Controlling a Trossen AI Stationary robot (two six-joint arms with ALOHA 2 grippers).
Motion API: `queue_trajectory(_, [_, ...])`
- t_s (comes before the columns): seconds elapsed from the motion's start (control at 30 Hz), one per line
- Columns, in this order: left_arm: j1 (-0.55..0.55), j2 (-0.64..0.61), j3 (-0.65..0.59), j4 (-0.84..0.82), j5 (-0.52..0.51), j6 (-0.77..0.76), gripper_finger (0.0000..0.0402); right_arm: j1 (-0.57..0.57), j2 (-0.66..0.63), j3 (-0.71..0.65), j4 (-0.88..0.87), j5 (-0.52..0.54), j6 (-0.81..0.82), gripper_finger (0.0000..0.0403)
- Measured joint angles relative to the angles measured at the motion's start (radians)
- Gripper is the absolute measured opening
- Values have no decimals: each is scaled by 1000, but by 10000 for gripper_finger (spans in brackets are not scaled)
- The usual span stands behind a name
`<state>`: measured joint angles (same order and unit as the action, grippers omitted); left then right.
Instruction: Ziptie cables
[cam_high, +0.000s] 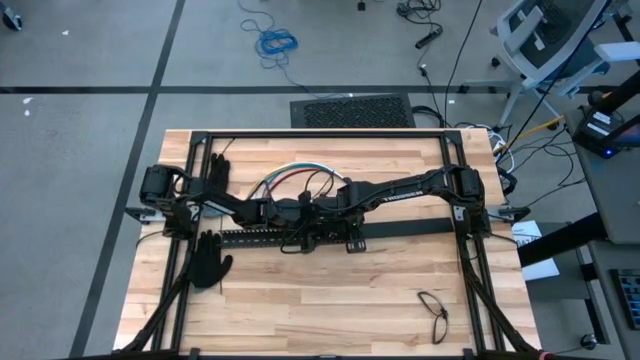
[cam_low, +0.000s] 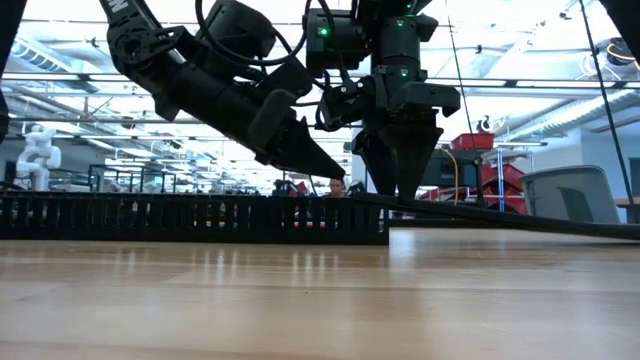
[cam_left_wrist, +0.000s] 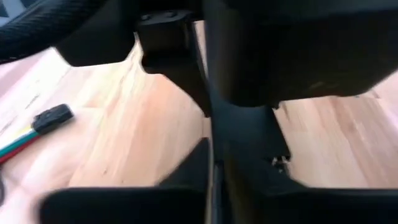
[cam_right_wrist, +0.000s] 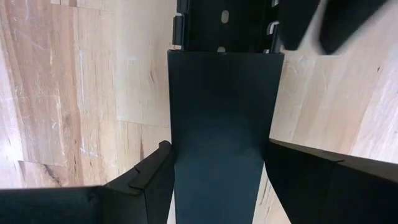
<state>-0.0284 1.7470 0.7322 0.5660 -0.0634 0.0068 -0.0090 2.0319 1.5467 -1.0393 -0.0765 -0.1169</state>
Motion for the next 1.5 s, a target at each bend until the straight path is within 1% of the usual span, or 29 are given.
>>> queue_trajectory(0.03, [0,0,0,3,4,-1,24,0,0,0,0,0,0,213])
queue_trajectory(0.17, [0,0,0,27,6,8,3,0,0,0,0,0,0,213])
queue_trajectory(0.3, [0,12,-1,67,8,27,2,0,0,0,0,0,0,213])
queue_trajectory(0.43, [0,69,1,144,59,-24,1,0,0,0,0,-1,0,213])
queue_trajectory(0.5, [-4,97,0,168,65,-27,1,0,0,0,0,-1,1,213])
queue_trajectory(0.63, [-7,99,5,194,65,-27,1,0,0,0,0,0,2,213])
queue_trajectory(0.83, [-7,99,5,177,68,-27,0,0,0,0,0,-1,1,213])
queue_trajectory(1.0, [-7,106,5,151,90,-24,0,0,0,0,1,-1,1,213])
queue_trajectory(1.27, [-6,180,10,196,119,-56,0,0,1,-1,-8,-3,0,213])
queue_trajectory(1.4, [-6,183,8,205,117,-54,0,0,1,-1,-8,-3,0,213])
queue_trajectory(1.5, [-6,163,6,206,115,-54,0,0,1,-1,-10,-3,0,213])
